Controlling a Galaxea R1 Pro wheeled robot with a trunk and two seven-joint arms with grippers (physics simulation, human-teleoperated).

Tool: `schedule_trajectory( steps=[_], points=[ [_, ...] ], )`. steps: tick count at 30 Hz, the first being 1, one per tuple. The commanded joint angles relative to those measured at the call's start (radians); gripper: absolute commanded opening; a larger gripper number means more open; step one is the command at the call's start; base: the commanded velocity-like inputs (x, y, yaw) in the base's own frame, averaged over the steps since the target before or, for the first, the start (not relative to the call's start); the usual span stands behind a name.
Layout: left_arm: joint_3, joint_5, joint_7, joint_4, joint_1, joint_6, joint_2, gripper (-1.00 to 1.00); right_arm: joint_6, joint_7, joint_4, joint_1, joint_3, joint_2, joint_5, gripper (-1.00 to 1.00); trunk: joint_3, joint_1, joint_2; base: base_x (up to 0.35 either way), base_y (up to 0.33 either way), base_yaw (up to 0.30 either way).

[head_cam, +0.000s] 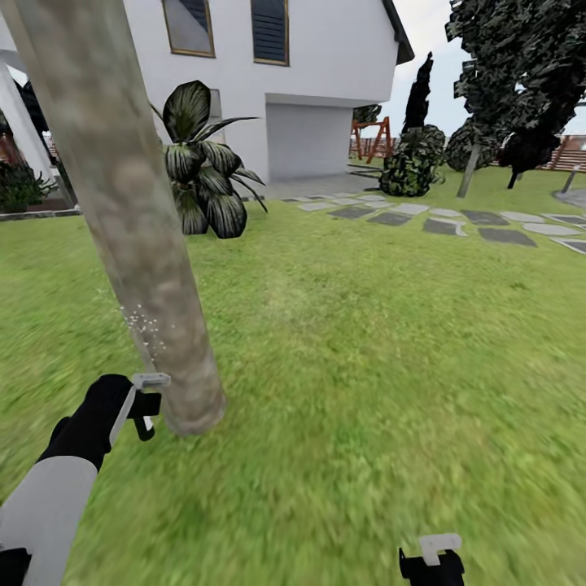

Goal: In the garden, pick up the pesticide atomizer on the floor and spray pesticide onto both trees until each tree trunk is fully covered.

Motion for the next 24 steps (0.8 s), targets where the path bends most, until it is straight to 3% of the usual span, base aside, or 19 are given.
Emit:
schedule_trajectory(
  steps=[1, 7, 19, 24],
  points=[
    [0.001, -0.012, -0.008, -0.004, -0.001, 0.004, -0.002, -1.0, -0.002, -0.003, 0.0, 0.0, 0.008, 0.0, -0.007, 1.0, -0.001, 0.0, 0.0, 0.278, -0.158, 0.276],
    [0.0, -0.012, -0.006, -0.009, -0.001, 0.004, -0.004, -1.0, -0.002, -0.003, 0.0, -0.001, 0.008, 0.0, -0.008, 1.0, -0.001, 0.0, 0.0, 0.191, -0.203, 0.269],
    [0.002, -0.012, -0.006, -0.01, -0.001, 0.004, -0.004, -1.0, -0.002, -0.003, 0.0, -0.001, 0.008, 0.0, -0.008, 1.0, -0.001, 0.0, 0.0, 0.004, -0.272, 0.019],
    [0.003, -0.012, 0.021, -0.01, -0.001, 0.004, -0.002, -1.0, -0.002, -0.003, 0.0, 0.0, 0.008, 0.001, -0.008, 1.0, -0.001, 0.0, 0.0, 0.033, -0.274, 0.203]
  ],
)
